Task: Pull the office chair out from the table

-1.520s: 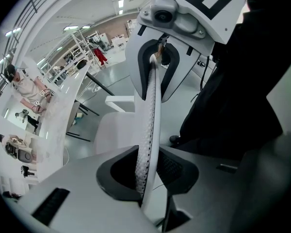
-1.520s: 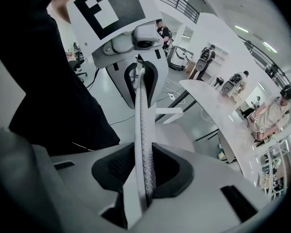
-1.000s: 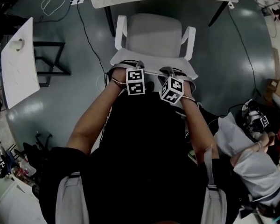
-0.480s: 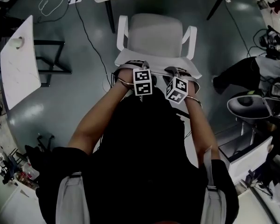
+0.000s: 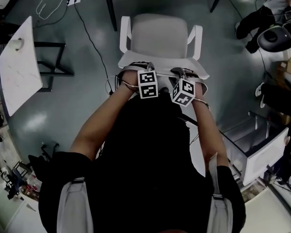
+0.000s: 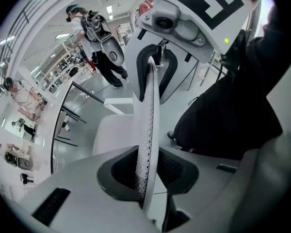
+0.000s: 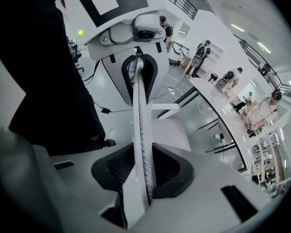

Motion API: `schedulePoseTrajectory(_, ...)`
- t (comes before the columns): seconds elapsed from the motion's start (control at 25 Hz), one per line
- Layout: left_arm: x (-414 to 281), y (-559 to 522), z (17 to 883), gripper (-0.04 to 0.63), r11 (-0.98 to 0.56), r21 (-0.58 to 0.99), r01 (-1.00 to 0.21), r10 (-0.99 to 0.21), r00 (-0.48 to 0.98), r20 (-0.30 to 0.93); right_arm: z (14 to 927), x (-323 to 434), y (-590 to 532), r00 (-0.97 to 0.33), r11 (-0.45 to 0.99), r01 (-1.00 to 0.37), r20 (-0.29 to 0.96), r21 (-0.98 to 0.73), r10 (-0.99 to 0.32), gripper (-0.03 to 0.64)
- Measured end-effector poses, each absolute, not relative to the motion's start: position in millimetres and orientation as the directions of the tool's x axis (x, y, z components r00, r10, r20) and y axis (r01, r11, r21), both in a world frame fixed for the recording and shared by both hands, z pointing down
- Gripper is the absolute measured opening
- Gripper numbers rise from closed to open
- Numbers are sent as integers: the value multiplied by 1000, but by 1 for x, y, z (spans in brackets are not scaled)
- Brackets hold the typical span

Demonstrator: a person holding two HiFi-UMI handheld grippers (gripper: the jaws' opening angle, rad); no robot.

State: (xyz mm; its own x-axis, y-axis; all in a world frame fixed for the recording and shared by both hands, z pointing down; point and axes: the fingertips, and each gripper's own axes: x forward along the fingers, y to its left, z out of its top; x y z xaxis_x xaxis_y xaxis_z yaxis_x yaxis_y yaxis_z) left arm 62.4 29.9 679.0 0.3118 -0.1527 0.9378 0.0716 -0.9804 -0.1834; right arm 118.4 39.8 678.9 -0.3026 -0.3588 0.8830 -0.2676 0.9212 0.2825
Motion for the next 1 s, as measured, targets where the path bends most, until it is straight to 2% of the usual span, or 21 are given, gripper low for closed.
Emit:
schedulePoseTrajectory(0.36,60,75,680,97,-984,-155,83,-124,298,947,679,116,86,-324,929,-260,883,262,-339,106)
schedulePoseTrajectory(1.0,53,137,680,98,-983,-172,60,-148,284,947,679,109,149,-336,928,-253,874,275,-351,104)
